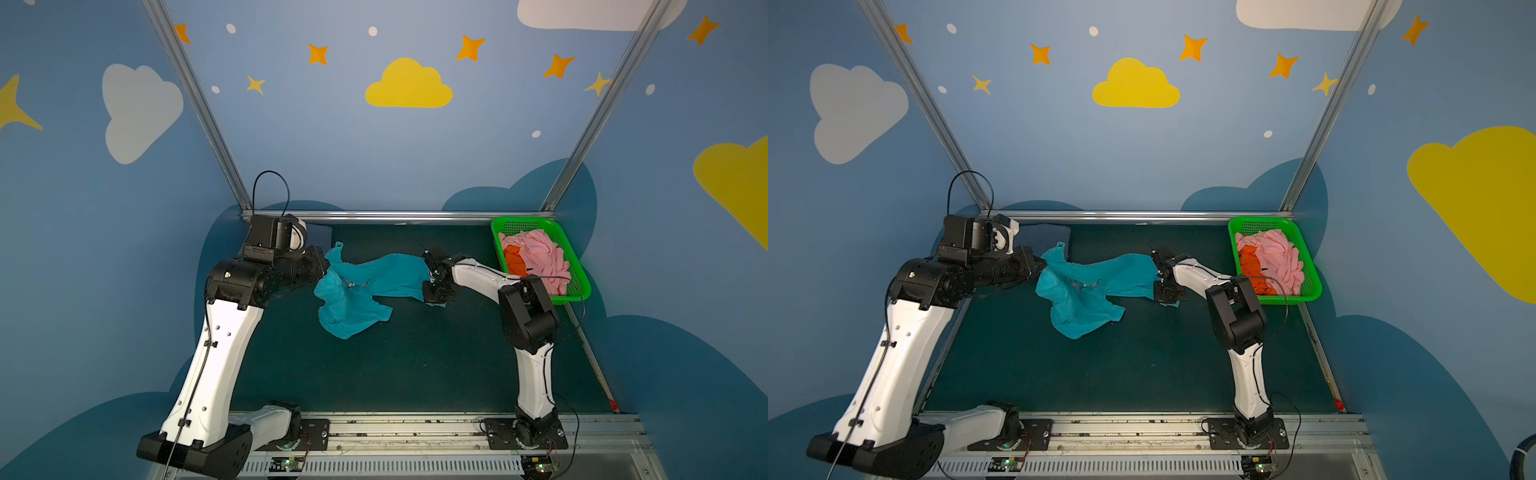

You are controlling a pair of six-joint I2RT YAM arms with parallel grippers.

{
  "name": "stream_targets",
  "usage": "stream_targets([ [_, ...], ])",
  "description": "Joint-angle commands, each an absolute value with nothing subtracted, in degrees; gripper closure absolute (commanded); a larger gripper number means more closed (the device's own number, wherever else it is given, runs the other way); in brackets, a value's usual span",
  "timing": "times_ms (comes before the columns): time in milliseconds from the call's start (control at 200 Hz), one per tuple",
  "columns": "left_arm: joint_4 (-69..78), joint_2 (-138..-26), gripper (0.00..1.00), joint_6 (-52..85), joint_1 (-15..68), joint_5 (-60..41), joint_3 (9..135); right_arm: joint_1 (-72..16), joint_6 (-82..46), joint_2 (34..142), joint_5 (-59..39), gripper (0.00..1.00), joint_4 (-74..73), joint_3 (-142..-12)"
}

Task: Fold and stack the t-shirts

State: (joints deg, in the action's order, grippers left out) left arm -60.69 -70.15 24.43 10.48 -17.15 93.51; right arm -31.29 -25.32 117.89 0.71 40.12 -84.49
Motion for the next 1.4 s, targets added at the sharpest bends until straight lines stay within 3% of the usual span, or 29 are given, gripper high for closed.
stream_targets([
  [0, -58.8, -69.7, 0.96, 24.5, 9.5, -15.6, 93.2, -31.6, -27.2, 109.3, -1.9, 1.0, 41.4, -74.5],
  [195, -58.7, -70.2, 0.96, 23.4, 6.7, -14.3, 92.6, -34.6, -31.9, 89.3, -1.9, 1.0, 44.4, -55.3],
  [320, -57.2, -71.1, 0.96, 23.3, 5.1, -13.9, 91.4, -39.0, -35.0, 82.8, -11.4, 0.99, 44.7, -47.5],
  [371, -56.6, -71.6, 0.96, 23.3, 4.9, -14.0, 90.6, -42.2, -35.1, 82.7, -13.4, 0.79, 45.1, -47.4],
  [386, -56.4, -71.7, 0.96, 23.3, 4.9, -14.0, 90.4, -43.3, -34.9, 82.8, -13.9, 0.69, 45.6, -48.0],
  [451, -55.8, -71.8, 0.96, 23.4, 4.8, -13.1, 88.9, -45.2, -33.4, 83.2, -13.8, 0.51, 47.5, -51.8],
  [616, -55.1, -69.4, 0.96, 23.1, 5.0, -14.3, 80.7, -41.1, -29.3, 82.5, -9.4, 0.37, 48.3, -65.1],
  [821, -57.6, -61.6, 0.96, 26.0, 4.9, -12.9, 62.0, -34.1, -29.8, 91.1, -3.7, 0.36, 44.9, -80.2],
  [991, -59.5, -55.7, 0.96, 29.5, 5.0, -10.9, 52.4, -33.4, -26.8, 106.2, -5.8, 0.32, 45.5, -92.9],
  [1197, -59.3, -56.7, 0.96, 29.7, 5.0, -10.7, 52.8, -34.7, -22.9, 125.3, -7.3, 0.33, 54.7, -112.6],
  [1397, -59.3, -58.6, 0.96, 29.6, 5.0, -11.6, 52.6, -36.6, -20.4, 135.6, -7.9, 0.31, 55.4, -124.0],
])
